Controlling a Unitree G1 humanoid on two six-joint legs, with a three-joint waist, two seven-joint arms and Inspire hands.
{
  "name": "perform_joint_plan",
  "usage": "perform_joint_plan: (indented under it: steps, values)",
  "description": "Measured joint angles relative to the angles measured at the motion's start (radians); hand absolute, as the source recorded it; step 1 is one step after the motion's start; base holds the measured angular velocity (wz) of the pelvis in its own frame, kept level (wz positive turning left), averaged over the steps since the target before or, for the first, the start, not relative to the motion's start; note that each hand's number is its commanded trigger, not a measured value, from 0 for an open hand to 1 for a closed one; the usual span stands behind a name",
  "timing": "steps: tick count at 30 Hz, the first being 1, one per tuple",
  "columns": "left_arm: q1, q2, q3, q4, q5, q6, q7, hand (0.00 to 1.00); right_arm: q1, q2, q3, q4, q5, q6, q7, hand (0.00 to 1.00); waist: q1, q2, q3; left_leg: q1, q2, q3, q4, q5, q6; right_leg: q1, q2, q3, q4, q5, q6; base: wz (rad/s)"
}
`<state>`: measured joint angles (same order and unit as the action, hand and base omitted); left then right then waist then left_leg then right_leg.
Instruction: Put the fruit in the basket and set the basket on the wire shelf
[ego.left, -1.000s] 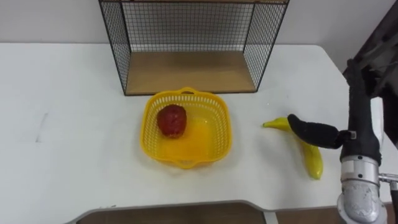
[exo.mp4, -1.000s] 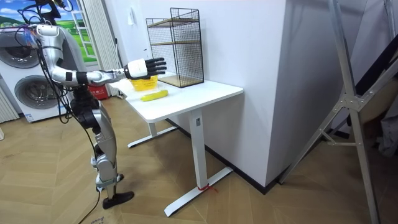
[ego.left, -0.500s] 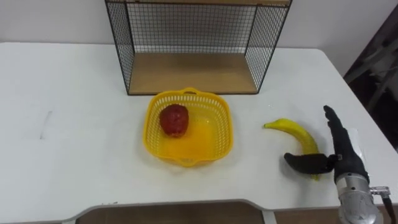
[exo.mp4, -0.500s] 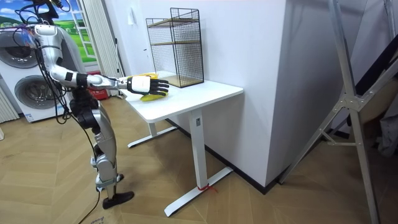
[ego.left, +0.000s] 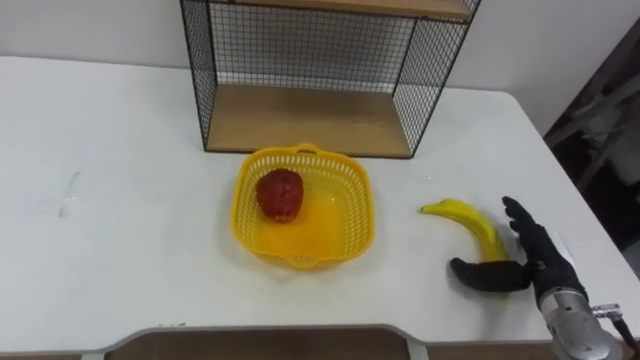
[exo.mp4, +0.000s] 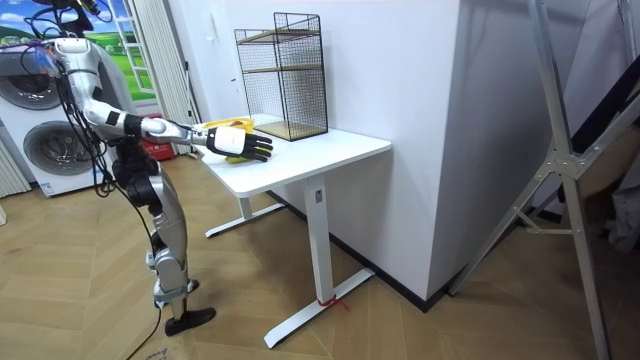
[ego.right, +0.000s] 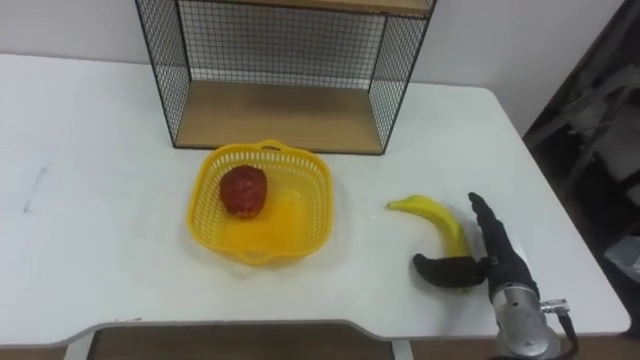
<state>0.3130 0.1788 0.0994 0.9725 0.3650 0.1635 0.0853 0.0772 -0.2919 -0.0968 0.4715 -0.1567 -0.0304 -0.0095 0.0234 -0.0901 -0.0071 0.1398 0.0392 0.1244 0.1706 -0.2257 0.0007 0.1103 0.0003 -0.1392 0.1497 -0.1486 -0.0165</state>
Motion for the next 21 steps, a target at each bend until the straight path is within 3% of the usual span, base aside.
perform_joint_plan:
  steps: [13,21]
  values:
    - [0.003,0.011,0.002,-0.004,0.001,0.012,0.021,0.00,-0.079,-0.060,-0.024,0.150,-0.100,0.011,-0.008,1.00,0.013,-0.004,-0.0037,-0.003,-0.001,-0.026,0.034,-0.002,0.002,0.023,-0.010,-0.030,0.001,-0.003,-0.001,0.08]
    - [0.011,0.012,-0.003,-0.016,0.001,0.012,0.021,0.00,-0.082,-0.055,-0.024,0.141,-0.200,0.029,-0.022,1.00,0.012,-0.005,-0.0087,-0.003,-0.001,-0.027,0.033,-0.003,0.000,0.023,-0.008,-0.028,0.000,-0.003,-0.002,0.00]
